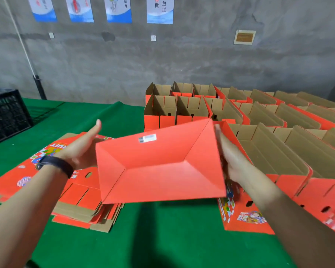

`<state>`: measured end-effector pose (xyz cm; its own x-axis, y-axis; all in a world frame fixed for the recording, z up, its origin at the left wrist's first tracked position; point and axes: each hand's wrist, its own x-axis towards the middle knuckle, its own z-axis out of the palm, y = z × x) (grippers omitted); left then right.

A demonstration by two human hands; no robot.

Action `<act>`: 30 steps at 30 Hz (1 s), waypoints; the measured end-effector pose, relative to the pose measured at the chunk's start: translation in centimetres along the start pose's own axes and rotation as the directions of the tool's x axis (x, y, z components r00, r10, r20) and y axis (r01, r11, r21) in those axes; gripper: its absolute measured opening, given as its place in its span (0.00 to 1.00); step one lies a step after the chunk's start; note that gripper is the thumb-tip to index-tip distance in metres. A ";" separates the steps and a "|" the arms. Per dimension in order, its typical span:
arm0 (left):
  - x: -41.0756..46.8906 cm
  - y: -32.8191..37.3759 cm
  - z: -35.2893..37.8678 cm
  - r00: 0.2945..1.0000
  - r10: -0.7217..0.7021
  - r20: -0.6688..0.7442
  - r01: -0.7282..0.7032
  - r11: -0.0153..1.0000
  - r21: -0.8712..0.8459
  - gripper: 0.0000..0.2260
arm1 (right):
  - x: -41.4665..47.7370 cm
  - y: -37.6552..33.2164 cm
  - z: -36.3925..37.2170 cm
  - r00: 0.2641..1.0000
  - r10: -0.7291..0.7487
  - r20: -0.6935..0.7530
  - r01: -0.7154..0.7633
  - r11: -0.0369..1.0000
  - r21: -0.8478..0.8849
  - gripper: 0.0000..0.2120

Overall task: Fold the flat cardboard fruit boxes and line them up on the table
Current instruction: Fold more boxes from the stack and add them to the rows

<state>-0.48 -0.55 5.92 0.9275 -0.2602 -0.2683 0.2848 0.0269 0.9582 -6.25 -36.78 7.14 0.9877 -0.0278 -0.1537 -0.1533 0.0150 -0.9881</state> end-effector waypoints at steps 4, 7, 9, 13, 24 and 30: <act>0.1 -2.7 -0.3 0.997 -0.075 -0.036 0.076 0.997 0.026 0.21 | -1.2 0.6 0.6 0.997 -0.082 0.013 0.083 0.994 -0.066 0.61; 0.5 -4.7 0.3 0.999 -0.047 -0.007 0.048 0.997 0.058 0.17 | -1.4 1.4 0.3 0.996 -0.085 -0.006 0.082 0.978 -0.194 0.67; 0.9 -5.9 0.7 0.999 -0.037 -0.011 0.038 0.996 0.082 0.18 | -1.6 1.4 0.1 0.992 -0.123 -0.032 0.109 0.953 -0.282 0.64; 2.4 -8.2 1.4 0.993 -0.085 -0.085 0.088 0.995 0.035 0.22 | -1.7 1.3 -0.5 0.985 -0.174 -0.020 0.144 0.869 -0.474 0.64; 5.5 -8.3 9.7 0.997 0.050 -0.063 -0.050 0.999 0.006 0.10 | -1.9 7.2 -2.8 0.911 -0.403 0.086 0.374 0.724 -0.579 0.63; 5.8 -6.2 15.3 0.992 -0.081 0.092 0.089 0.992 -0.087 0.30 | -2.5 14.4 -1.0 0.873 -0.431 0.227 0.433 0.474 -0.766 0.56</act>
<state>-0.53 -17.02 -0.06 0.8751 -0.3489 -0.3352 0.3866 0.0874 0.9181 -10.98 -37.45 -6.76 0.9354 0.1964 0.2941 0.3327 -0.7707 -0.5434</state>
